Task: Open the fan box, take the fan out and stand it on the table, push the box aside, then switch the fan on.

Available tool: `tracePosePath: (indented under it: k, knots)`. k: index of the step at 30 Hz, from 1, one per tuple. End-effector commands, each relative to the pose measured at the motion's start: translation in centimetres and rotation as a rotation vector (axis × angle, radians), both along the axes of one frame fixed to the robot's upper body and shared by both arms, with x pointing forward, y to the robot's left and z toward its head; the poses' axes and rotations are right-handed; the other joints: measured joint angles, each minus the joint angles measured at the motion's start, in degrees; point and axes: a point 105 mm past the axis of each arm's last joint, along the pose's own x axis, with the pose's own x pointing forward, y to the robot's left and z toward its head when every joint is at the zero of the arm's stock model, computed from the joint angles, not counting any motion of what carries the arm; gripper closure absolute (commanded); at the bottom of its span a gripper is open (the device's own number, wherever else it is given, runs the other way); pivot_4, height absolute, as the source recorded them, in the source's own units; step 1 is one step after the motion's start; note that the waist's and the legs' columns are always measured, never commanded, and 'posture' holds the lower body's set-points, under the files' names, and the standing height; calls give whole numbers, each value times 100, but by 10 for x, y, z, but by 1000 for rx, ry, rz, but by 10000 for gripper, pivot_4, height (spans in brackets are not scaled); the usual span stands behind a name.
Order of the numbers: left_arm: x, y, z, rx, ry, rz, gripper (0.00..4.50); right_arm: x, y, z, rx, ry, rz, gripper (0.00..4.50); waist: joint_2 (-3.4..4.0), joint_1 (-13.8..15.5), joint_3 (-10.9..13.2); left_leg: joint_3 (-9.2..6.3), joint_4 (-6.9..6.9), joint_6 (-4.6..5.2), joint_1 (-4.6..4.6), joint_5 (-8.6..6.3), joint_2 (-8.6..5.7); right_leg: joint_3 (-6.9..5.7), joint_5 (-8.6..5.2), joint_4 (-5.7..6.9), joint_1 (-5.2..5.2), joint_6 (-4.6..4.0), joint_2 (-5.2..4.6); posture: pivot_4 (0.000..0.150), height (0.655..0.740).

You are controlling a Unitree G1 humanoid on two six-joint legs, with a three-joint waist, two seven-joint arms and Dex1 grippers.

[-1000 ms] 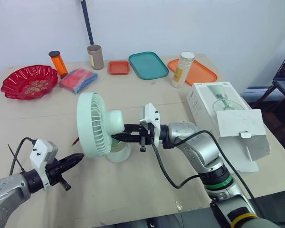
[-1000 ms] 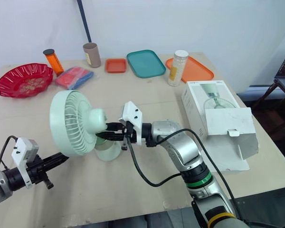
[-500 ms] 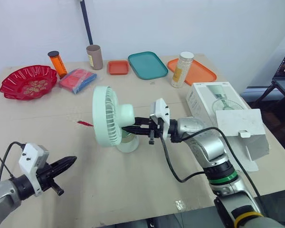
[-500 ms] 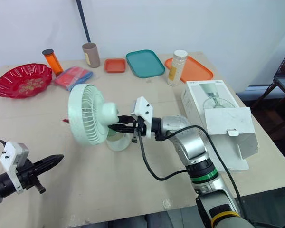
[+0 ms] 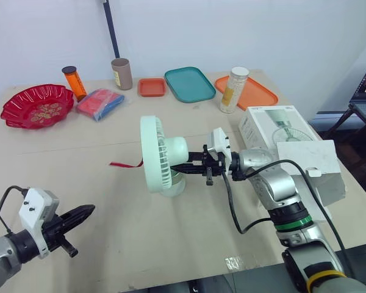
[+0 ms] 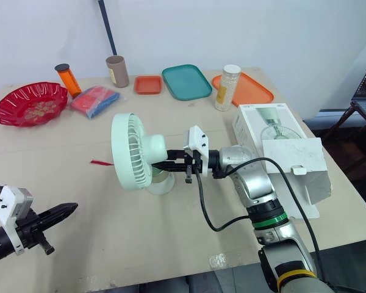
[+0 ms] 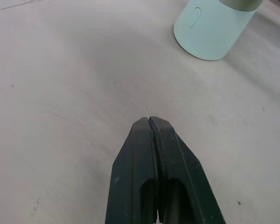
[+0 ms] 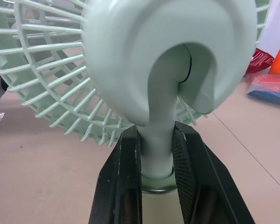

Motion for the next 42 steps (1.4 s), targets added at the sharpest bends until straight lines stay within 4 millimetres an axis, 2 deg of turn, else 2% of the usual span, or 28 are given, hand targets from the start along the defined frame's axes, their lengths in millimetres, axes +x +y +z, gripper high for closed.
tracePosePath:
  k: [1,10,12,14,19,30,33,39,42]
  knots:
    - [-1,-3,7,21,-26,-16,44236,-2,3,10,13,-26,28,41592,0,0,0,0,0,0,0,0,0,0,0,0,0,0,0,1500,7400]
    - [-2,-2,7,34,-20,-27,44236,1,2,7,-4,-24,16,41592,0,0,0,0,0,0,0,0,0,0,0,0,0,0,0,1500,7400]
    - [-2,-3,6,37,-18,-34,45000,1,1,7,-8,-26,10,31154,0,0,0,0,0,0,0,0,0,0,0,0,0,0,0,1500,7400]
    - [-2,-4,5,38,-14,-51,45000,0,0,6,-14,-26,11,24025,0,0,0,0,0,0,0,0,0,0,0,0,0,0,0,1500,7400]
    - [0,-5,3,39,-17,-62,45000,0,-3,6,-23,-38,3,1153,1,0,0,1,-1,0,0,0,0,0,0,0,-1,0,0,1500,7400]
    - [0,-10,1,26,-23,-73,45000,-2,-5,4,-28,-61,-4,1153,1,1,0,0,0,0,0,0,0,0,0,0,0,0,0,1500,7400]
    - [-7,-18,-1,48,-15,-147,45000,-3,-8,1,-46,-70,0,1153,0,1,0,0,0,0,0,0,0,0,0,0,0,0,0,1500,7400]
    - [5,-28,25,-15,-164,-175,45000,-6,-11,-3,-58,-86,-7,1153,1,3,0,0,1,0,2,0,-1,0,0,0,3,0,0,1500,7400]
    - [0,-37,25,-5,-157,-244,45000,-7,-12,-4,-61,-87,-8,1153,1,-3,0,2,1,0,3,0,0,2,3,-1,4,0,0,1500,7400]
